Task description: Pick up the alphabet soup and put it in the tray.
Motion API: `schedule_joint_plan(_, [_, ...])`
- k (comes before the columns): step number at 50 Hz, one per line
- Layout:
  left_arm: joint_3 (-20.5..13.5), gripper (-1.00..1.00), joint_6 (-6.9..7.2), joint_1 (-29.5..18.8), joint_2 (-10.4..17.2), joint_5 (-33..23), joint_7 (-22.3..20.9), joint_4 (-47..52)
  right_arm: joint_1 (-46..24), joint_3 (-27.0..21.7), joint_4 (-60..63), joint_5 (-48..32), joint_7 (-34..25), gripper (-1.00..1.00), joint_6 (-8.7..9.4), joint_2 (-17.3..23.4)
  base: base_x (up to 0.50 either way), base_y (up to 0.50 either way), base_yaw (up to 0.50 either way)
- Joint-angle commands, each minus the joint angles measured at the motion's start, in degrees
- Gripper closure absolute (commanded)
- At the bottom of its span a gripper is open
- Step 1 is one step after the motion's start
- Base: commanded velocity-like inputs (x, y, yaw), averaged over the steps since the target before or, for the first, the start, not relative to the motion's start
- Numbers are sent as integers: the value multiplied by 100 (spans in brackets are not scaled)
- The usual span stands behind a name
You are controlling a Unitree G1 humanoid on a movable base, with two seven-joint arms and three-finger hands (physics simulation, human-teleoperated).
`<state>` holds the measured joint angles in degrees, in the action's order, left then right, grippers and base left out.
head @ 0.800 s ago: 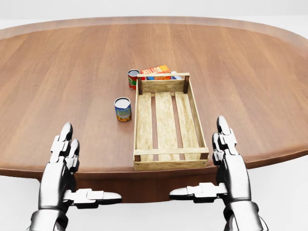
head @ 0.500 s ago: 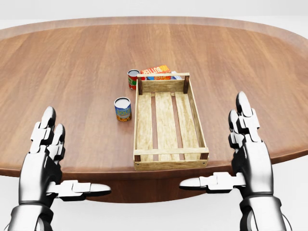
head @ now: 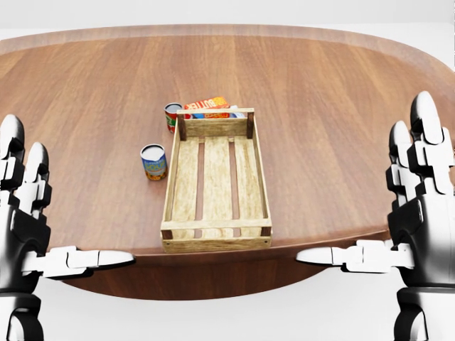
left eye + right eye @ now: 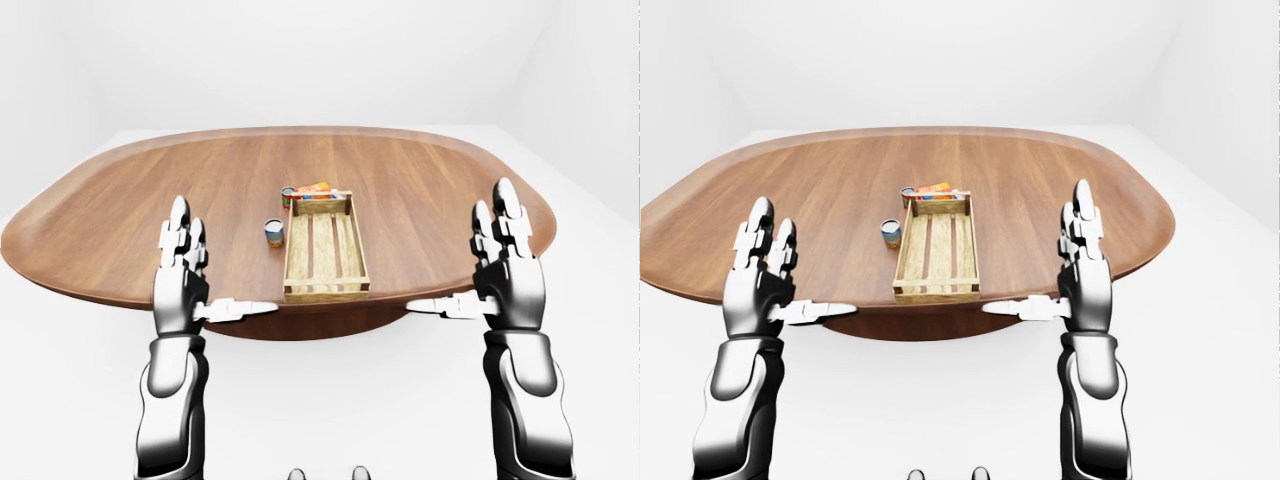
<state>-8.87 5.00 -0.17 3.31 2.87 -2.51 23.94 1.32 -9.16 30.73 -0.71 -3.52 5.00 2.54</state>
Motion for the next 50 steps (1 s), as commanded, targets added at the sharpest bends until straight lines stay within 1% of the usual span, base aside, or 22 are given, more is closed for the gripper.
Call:
schedule_joint_plan(1, [-25,-100,0,-19,-27,28,43,99,24,-102,-12,49,24,-100,0,0,0,-28,0])
schedule_joint_plan(5, [-43,-100,0,-17,-17,59,22,39,-22,-30,-79,-167,97,-100,0,72,0,0,0])
schedule_joint_plan(8, [-66,-100,0,-35,-9,84,41,71,-53,-100,-5,-8,109,-100,0,26,0,0,0])
schedule_joint_plan(10, [-58,-100,0,-38,-7,78,44,39,-32,-20,-177,-175,64,-100,0,95,0,0,0])
schedule_joint_plan(12, [-59,-100,0,-43,-5,86,47,44,21,-13,-131,-73,-23,-100,0,33,17,-6,0])
schedule_joint_plan(19, [-75,-100,0,-96,14,95,51,82,3,22,48,-79,-87,-100,0,33,50,-10,0])
schedule_joint_plan(25, [-31,-100,0,-66,-22,104,81,17,33,14,-69,-48,-97,-100,0,13,50,-5,0])
schedule_joint_plan(30, [-23,-100,0,-183,2,113,139,17,-22,47,-120,-58,-116,-100,0,27,50,-4,0])
schedule_joint_plan(34, [-3,-100,0,-165,6,119,144,126,-25,66,-107,-64,-118,-100,0,29,50,-4,0])
schedule_joint_plan(39, [-64,-100,0,-176,25,135,132,-24,-19,61,-116,-85,-118,-100,0,35,50,-2,0])
schedule_joint_plan(50, [-110,-100,0,-137,40,157,125,-12,-48,154,-152,-139,-107,-100,0,15,50,0,0])
